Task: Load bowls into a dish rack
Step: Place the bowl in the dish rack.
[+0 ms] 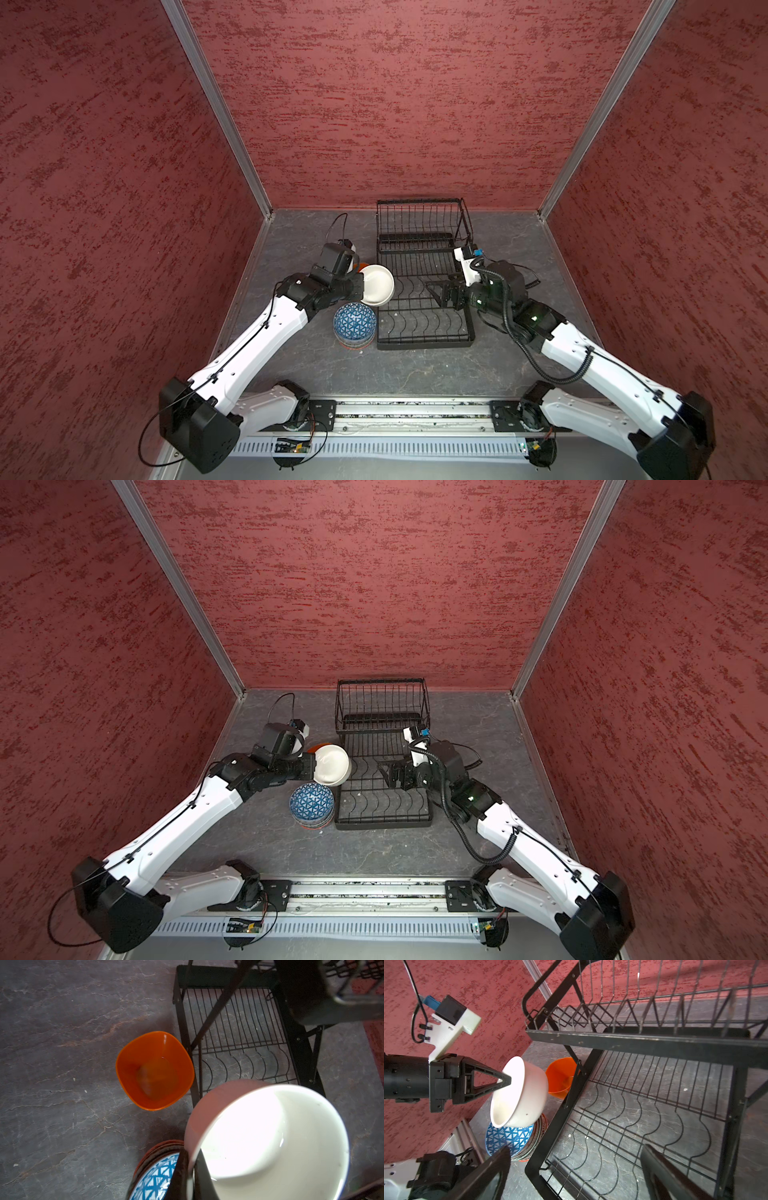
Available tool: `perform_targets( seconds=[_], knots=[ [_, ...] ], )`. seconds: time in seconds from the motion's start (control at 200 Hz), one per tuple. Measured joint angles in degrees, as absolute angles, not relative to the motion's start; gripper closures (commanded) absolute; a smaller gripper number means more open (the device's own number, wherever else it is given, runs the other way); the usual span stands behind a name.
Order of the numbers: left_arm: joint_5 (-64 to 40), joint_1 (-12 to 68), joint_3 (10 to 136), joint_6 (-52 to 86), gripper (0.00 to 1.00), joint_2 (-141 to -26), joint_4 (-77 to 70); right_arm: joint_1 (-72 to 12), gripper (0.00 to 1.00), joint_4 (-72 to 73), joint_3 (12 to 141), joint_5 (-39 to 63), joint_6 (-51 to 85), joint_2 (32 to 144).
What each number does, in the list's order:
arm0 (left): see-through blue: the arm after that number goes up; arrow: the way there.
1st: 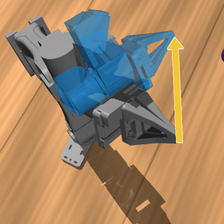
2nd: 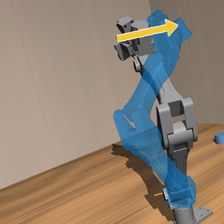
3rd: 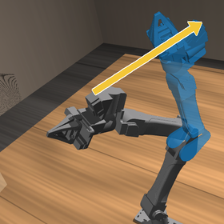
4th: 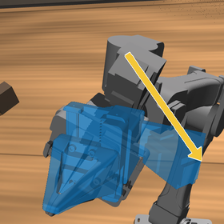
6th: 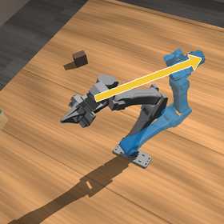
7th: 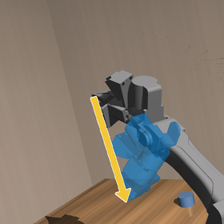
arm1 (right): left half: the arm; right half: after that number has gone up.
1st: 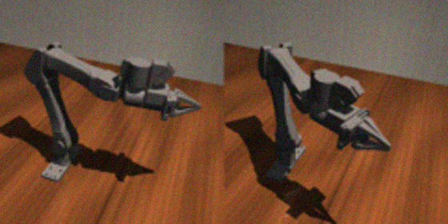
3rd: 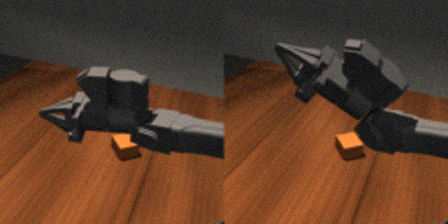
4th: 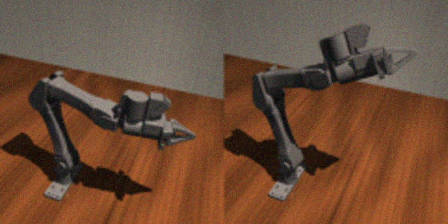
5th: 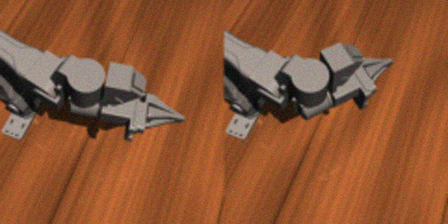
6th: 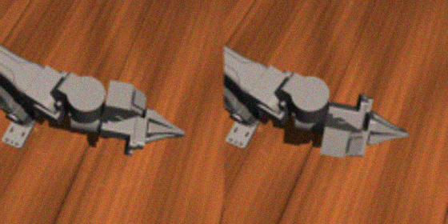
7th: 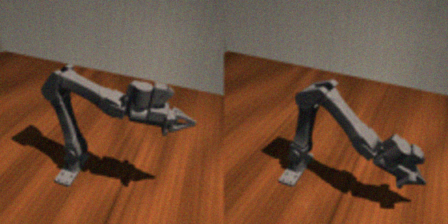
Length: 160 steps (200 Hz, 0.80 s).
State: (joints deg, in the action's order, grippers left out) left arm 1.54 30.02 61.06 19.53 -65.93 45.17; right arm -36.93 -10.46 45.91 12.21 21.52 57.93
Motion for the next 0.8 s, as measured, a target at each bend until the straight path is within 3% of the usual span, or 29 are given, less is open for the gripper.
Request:
perform_targets(
  seconds=[0.802],
  knots=[
    [-1.4, 45.1, 50.9, 33.0, 1.00, -64.3, 24.4, -36.9, 0.01, -8.5, 43.1, 24.8, 26.8, 55.6]
  ],
)
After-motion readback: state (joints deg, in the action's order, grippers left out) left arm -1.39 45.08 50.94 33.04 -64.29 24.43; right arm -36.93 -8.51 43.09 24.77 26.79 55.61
